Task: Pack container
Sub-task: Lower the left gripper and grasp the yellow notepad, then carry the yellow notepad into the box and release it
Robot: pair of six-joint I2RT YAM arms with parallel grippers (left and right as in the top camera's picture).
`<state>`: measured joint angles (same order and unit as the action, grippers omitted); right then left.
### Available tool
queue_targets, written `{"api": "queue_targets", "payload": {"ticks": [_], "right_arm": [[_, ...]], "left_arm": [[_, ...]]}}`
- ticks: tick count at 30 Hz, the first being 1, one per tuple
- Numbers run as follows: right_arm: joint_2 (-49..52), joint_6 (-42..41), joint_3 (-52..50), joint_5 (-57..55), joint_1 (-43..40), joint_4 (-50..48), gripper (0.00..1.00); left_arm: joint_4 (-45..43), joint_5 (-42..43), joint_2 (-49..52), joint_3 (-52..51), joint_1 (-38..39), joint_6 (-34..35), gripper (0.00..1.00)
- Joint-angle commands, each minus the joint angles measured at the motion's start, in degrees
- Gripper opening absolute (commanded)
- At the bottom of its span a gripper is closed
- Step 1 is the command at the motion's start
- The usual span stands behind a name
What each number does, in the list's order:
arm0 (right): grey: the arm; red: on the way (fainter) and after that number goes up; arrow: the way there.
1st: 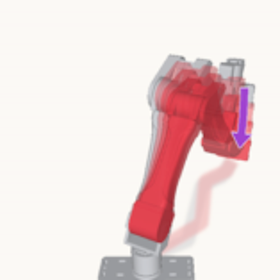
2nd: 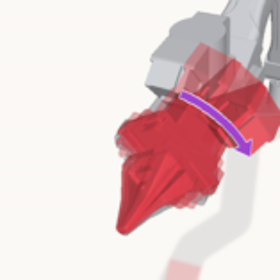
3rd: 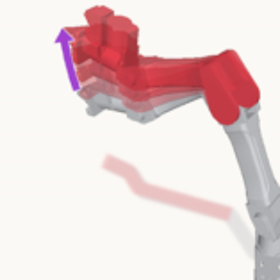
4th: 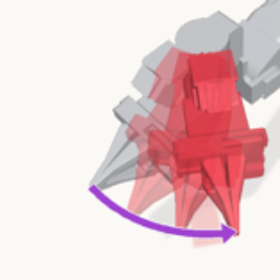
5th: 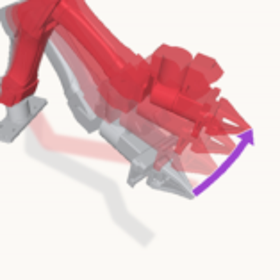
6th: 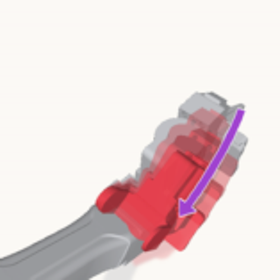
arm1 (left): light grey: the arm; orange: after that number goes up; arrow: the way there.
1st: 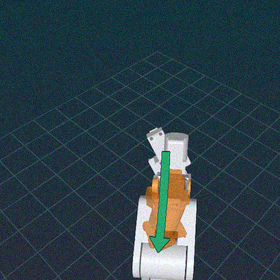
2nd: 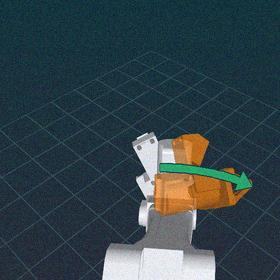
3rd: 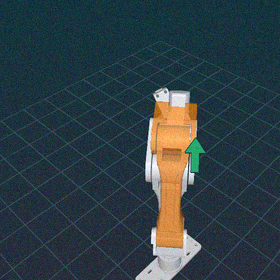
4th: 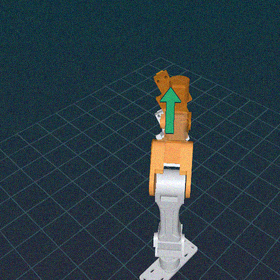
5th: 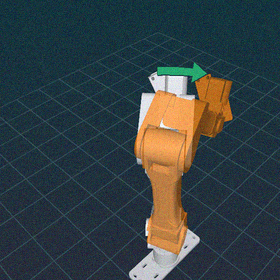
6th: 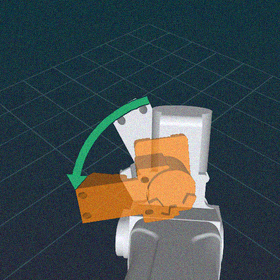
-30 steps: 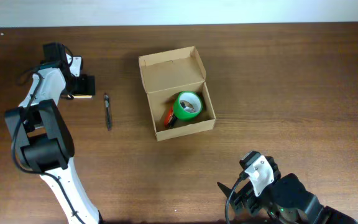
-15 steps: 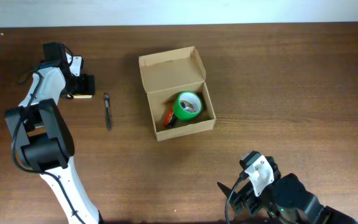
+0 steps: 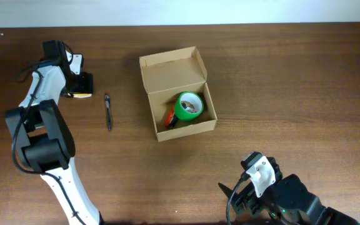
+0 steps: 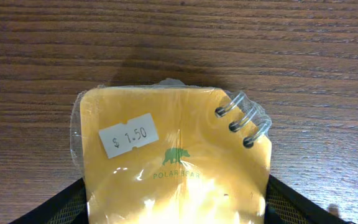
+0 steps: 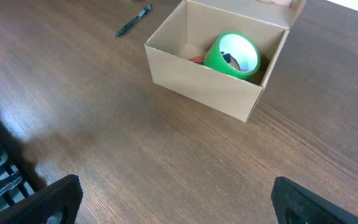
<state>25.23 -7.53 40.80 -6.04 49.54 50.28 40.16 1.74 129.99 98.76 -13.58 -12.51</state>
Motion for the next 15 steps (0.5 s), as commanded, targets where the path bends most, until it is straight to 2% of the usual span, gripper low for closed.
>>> {"api": "queue_targets", "payload": {"ticks": [1, 8, 15], "right_arm": [[-0.13, -0.48, -0.24, -0.68, -0.11, -0.15, 0.99], [-0.13, -0.46, -0.24, -0.68, -0.11, -0.15, 0.99], [-0.13, -0.48, -0.24, -0.68, -0.11, -0.15, 0.99]], "left_arm": [[2.75, 0.76, 4.66, 0.02, 0.33, -0.48, 0.65], [11.17, 6.58, 4.66, 9.22, 1.92, -0.48, 0.65], [19.37, 6.64, 4.63, 18.49, 7.23, -1.36, 0.65]]}}
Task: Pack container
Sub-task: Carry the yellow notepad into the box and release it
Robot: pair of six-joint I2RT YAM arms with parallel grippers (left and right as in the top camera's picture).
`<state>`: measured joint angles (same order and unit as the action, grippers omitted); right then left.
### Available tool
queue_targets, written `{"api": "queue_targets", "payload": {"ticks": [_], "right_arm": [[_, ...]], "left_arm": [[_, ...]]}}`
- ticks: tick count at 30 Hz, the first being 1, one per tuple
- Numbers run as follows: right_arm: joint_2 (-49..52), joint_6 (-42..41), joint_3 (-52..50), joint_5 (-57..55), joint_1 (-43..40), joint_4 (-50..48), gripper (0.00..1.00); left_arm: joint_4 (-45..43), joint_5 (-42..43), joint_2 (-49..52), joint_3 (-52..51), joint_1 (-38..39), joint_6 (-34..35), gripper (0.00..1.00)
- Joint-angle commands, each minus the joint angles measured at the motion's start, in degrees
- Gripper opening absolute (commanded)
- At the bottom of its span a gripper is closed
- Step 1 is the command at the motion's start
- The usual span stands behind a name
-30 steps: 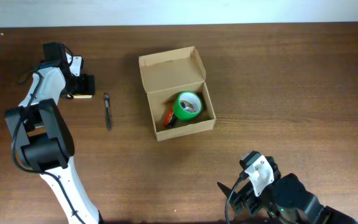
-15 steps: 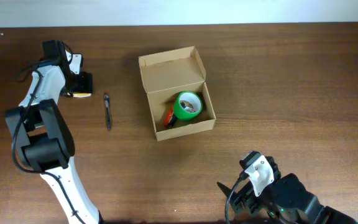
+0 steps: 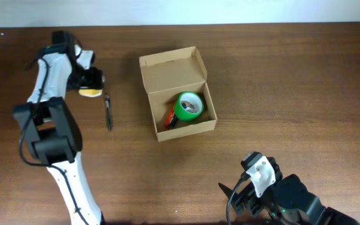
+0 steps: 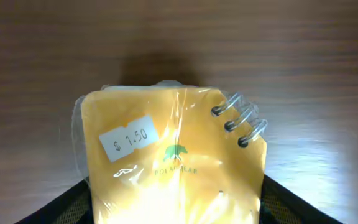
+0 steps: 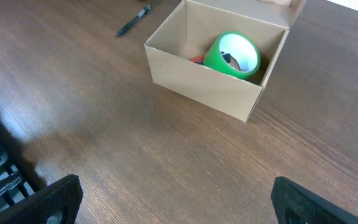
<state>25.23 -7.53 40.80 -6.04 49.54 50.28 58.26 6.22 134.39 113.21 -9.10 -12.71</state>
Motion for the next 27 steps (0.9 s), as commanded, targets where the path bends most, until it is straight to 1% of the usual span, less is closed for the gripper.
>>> {"api": "queue_targets", "payload": {"ticks": [1, 18, 27], "right_arm": [[-0.13, -0.48, -0.24, -0.68, -0.11, -0.15, 0.99], [-0.13, -0.46, -0.24, -0.68, -0.11, -0.15, 0.99], [-0.13, -0.46, -0.24, -0.68, -0.11, -0.15, 0.99]], "left_arm": [[2.16, 2.14, 0.24, 5.20, 3.74, -1.16, 0.65], [18.69, 2.01, 0.15, 22.49, 17.33, -2.01, 0.65], [25.62, 1.51, 0.15, 31.41, 18.58, -1.95, 0.65]]}}
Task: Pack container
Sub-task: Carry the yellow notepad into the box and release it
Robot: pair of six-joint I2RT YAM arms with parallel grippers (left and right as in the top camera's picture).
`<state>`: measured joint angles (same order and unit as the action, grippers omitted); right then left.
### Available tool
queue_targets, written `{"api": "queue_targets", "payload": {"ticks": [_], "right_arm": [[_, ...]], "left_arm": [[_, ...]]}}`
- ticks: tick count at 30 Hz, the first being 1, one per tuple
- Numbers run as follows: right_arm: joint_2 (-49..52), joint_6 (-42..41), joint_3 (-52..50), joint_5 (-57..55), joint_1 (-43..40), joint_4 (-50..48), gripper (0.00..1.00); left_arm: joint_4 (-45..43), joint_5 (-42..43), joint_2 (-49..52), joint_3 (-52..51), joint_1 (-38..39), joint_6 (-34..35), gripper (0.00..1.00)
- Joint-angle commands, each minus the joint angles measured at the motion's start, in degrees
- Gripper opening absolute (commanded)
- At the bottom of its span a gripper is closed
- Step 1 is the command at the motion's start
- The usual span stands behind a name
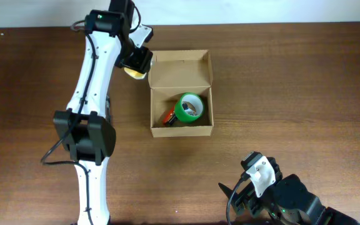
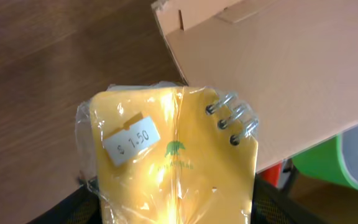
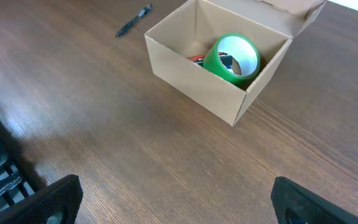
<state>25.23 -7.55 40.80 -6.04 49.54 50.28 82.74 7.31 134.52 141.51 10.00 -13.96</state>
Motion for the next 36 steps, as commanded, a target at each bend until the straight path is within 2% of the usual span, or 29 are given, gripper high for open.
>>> {"api": "queue_targets", "payload": {"ticks": [1, 8, 22, 36], "right_arm": [[-0.13, -0.46, -0.24, -0.68, -0.11, -0.15, 0.99], [-0.13, -0.44, -0.24, -0.68, -0.11, -0.15, 0.99], [-0.13, -0.46, -0.24, -0.68, -0.11, -0.15, 0.99], [-0.13, -0.46, -0.24, -0.68, -0.11, -0.15, 0.99]], "left_arm": [[2.12, 0.44, 0.02, 4.07, -0.52, -0.70, 0.65], [7.41, 3.08, -0.31, 6.78, 0.72, -0.76, 0.65], [11.19, 3.34, -0.35, 6.75, 11.47, -0.79, 0.65], [13.94, 5.46, -0.35, 5.22, 12.66, -0.74, 0.65]]}}
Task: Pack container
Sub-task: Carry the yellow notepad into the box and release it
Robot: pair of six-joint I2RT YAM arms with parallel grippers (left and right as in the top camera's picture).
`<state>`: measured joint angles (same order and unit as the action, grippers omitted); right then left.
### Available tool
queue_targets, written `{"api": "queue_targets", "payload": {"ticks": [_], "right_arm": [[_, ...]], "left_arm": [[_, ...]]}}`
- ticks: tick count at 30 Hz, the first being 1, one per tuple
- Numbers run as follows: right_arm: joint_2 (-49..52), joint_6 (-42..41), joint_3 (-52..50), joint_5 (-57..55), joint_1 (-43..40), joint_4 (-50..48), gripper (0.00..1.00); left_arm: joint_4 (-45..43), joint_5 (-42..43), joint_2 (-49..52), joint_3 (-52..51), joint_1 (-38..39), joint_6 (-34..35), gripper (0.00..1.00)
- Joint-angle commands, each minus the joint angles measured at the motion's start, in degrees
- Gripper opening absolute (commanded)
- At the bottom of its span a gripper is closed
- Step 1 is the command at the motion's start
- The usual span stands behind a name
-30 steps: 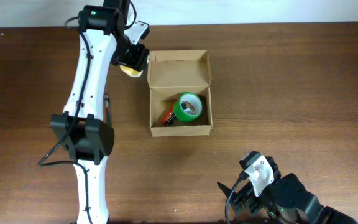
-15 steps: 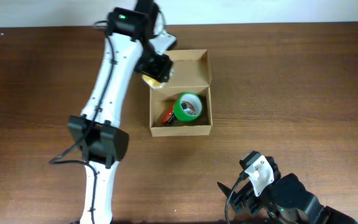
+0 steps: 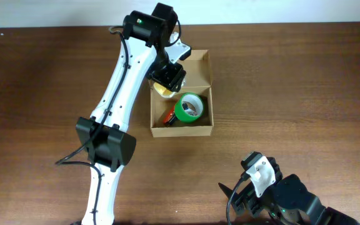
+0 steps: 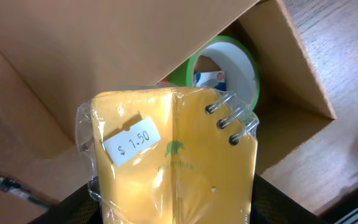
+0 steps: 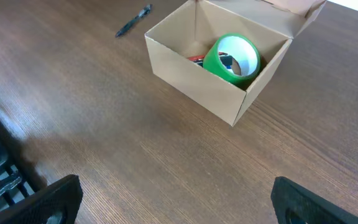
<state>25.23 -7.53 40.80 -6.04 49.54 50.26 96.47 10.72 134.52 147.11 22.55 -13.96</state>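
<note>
An open cardboard box (image 3: 181, 130) sits mid-table, holding a green tape roll (image 3: 188, 107) and a red item (image 3: 169, 116). My left gripper (image 4: 173, 205) is shut on a yellow spiral notebook (image 4: 173, 155) in clear wrap with a $1.50 sticker. It holds the notebook above the box's back-left interior, beside the tape roll (image 4: 225, 62). A black pen (image 5: 134, 20) lies on the table left of the box (image 5: 194, 93). At the near right edge my right gripper (image 5: 176, 202) is open and holds nothing.
The box's lid flap (image 3: 192, 59) stands open at the far side. The left arm (image 3: 127, 87) stretches from the near left across to the box and covers the pen in the overhead view. Wooden table (image 3: 292, 94) surrounds the box.
My left gripper has moved right with the notebook, from outside the box's back-left corner to above the box interior near the tape roll. Box and right arm are unchanged.
The left gripper was shut on the notebook at the table's far left. It then held it closer to the pen, then at the box's back-left corner, with the box turned square to the table. Now the notebook hangs over the box interior.
</note>
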Motion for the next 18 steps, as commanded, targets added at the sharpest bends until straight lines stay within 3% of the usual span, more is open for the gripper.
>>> {"api": "queue_targets", "payload": {"ticks": [1, 18], "right_arm": [[-0.13, -0.48, -0.24, -0.68, -0.11, -0.13, 0.99], [-0.13, -0.46, -0.24, -0.68, -0.11, -0.13, 0.99]], "left_arm": [[0.22, 1.99, -0.35, -1.38, 0.31, -0.76, 0.65], [-3.26, -0.46, -0.35, -17.97, 1.70, -0.76, 0.60]]}}
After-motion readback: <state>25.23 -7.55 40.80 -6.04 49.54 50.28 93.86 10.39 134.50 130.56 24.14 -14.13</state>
